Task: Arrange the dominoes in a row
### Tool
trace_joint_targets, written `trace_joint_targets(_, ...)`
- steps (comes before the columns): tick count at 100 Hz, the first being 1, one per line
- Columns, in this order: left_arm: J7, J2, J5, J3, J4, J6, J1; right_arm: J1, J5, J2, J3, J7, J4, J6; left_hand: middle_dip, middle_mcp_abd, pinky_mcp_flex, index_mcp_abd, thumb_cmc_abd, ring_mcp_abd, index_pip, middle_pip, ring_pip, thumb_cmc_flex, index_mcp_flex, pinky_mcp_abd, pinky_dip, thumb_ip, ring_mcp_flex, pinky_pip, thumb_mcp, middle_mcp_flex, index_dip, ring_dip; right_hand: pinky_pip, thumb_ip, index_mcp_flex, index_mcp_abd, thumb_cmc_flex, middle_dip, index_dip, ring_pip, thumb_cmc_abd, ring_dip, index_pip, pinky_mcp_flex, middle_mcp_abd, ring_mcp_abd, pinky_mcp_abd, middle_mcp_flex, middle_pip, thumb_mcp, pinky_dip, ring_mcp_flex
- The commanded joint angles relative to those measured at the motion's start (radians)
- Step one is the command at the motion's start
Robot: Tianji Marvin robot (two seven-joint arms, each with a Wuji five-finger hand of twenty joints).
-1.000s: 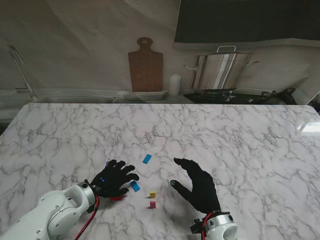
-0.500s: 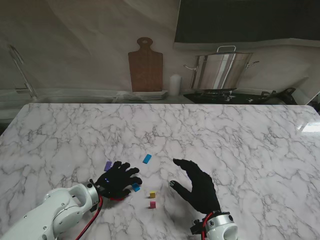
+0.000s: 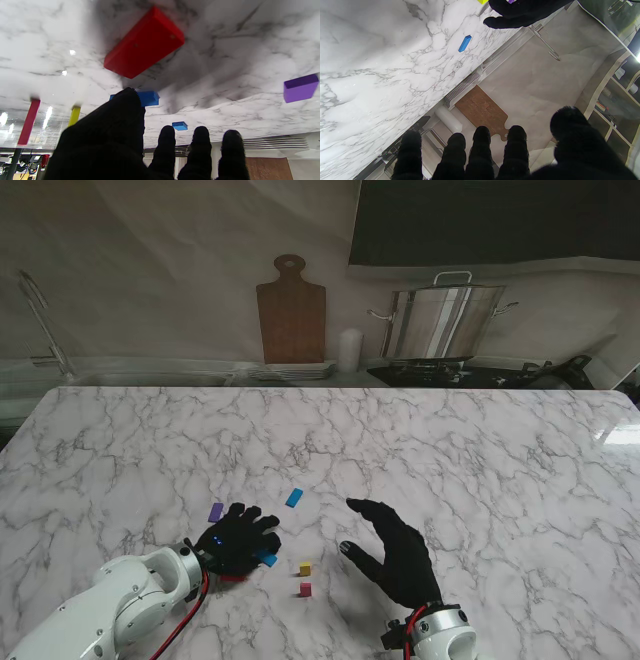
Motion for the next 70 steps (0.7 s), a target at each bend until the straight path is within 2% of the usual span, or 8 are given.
trace_joint_targets(1,-0.018,0.000,-0.006,0.005,0.009,0.000,0.000,-0.006,0.002,0.000,0.001,0.002,-0.005,0.002,0.005,-0.010,-0.021,-0.011,-0.026,0.006,0.028,0.017,-0.003,0.011,-0.026,-0.011,-0.015,-0.021,0.006,0.023,0.019,0.011,0.018,0.017,0.014,0.023,-0.033,-0.022,0.013,0.007,0.024,-0.024,0.024,-0.020,0.003,0.000,-0.015,-0.029,-0.028,-0.036,0.001,-0.022,0.015,-0.013)
trace_joint_targets(5,-0.021,-0.001,-0.010,0.006,0.010,0.001,0.000,-0.006,0.003,0.001,0.001,0.003,-0.005,0.002,0.006,-0.009,-0.023,0.008,-0.023,0.008,-0.012,0.017,-0.004,0.002,-0.020,-0.012,-0.017,-0.012,0.006,0.022,0.023,0.011,-0.001,0.017,0.015,0.023,-0.032,-0.022,0.014,0.007,0.024,-0.023,0.024,-0.020,0.003,0.001,-0.014,-0.029,-0.028,-0.036,0.001,-0.022,0.016,-0.013)
trace_joint_targets(13,-0.024,-0.001,-0.013,0.009,0.010,0.003,0.000,-0.006,0.003,0.001,0.001,0.004,-0.005,0.002,0.007,-0.005,-0.023,0.028,-0.015,0.009,-0.054,0.016,-0.006,-0.009,0.012,-0.012,-0.018,-0.011,0.005,0.022,0.014,0.015,-0.030,0.016,0.016,0.023,-0.033,-0.022,0.015,0.008,0.026,-0.023,0.025,-0.020,0.003,0.002,-0.013,-0.029,-0.028,-0.037,0.002,-0.023,0.019,-0.013)
trace_joint_targets(16,-0.025,-0.001,-0.014,0.010,0.010,0.004,0.000,-0.006,0.004,0.001,0.001,0.004,-0.005,0.002,0.007,-0.004,-0.024,0.029,-0.024,0.010,-0.048,0.016,-0.005,0.001,0.026,-0.011,-0.019,-0.021,0.005,0.021,0.007,0.017,-0.026,0.017,0.017,0.024,-0.033,-0.022,0.016,0.008,0.026,-0.023,0.025,-0.020,0.003,0.002,-0.012,-0.028,-0.029,-0.037,0.002,-0.023,0.020,-0.013)
trace_joint_targets(21,-0.025,-0.001,-0.016,0.011,0.011,0.006,-0.001,-0.006,0.004,0.001,0.002,0.005,-0.005,0.002,0.009,-0.002,-0.025,0.020,-0.047,0.011,-0.009,0.017,-0.005,0.034,0.048,-0.009,-0.019,-0.046,0.007,0.020,-0.024,0.024,0.008,0.018,0.018,0.024,-0.033,-0.021,0.016,0.008,0.027,-0.023,0.026,-0.020,0.004,0.003,-0.012,-0.027,-0.029,-0.037,0.003,-0.024,0.021,-0.012)
trace_joint_targets(29,-0.023,-0.002,-0.019,0.016,0.013,0.010,-0.002,-0.006,0.005,0.000,0.002,0.004,-0.005,0.002,0.017,-0.001,-0.024,0.015,-0.073,0.010,0.080,0.024,-0.003,0.076,0.050,-0.009,-0.018,-0.057,0.010,0.020,-0.052,0.032,0.067,0.020,0.019,0.024,-0.034,-0.021,0.018,0.009,0.028,-0.022,0.028,-0.019,0.004,0.003,-0.012,-0.026,-0.029,-0.038,0.003,-0.025,0.024,-0.013)
trace_joint_targets(47,-0.004,-0.004,-0.027,0.027,0.023,0.021,-0.005,-0.006,0.007,0.000,0.002,0.005,-0.005,0.002,0.048,-0.004,-0.018,0.004,-0.085,0.009,0.280,0.057,0.011,0.114,0.010,-0.008,-0.014,-0.054,0.016,0.028,-0.089,0.046,0.204,0.029,0.021,0.024,-0.035,-0.021,0.021,0.011,0.031,-0.021,0.030,-0.018,0.004,0.004,-0.013,-0.026,-0.029,-0.039,0.005,-0.026,0.028,-0.011)
trace_joint_targets(70,-0.004,-0.006,-0.039,0.027,0.025,0.022,-0.005,-0.006,0.009,0.000,0.002,0.007,-0.006,0.002,0.086,-0.017,-0.009,-0.014,-0.083,0.005,0.377,0.106,0.025,0.106,-0.006,-0.005,-0.013,-0.053,0.048,0.040,-0.071,0.116,0.332,0.034,0.025,0.025,-0.034,-0.022,0.025,0.012,0.033,-0.019,0.032,-0.016,0.005,0.007,-0.010,-0.026,-0.029,-0.038,0.007,-0.029,0.034,-0.007)
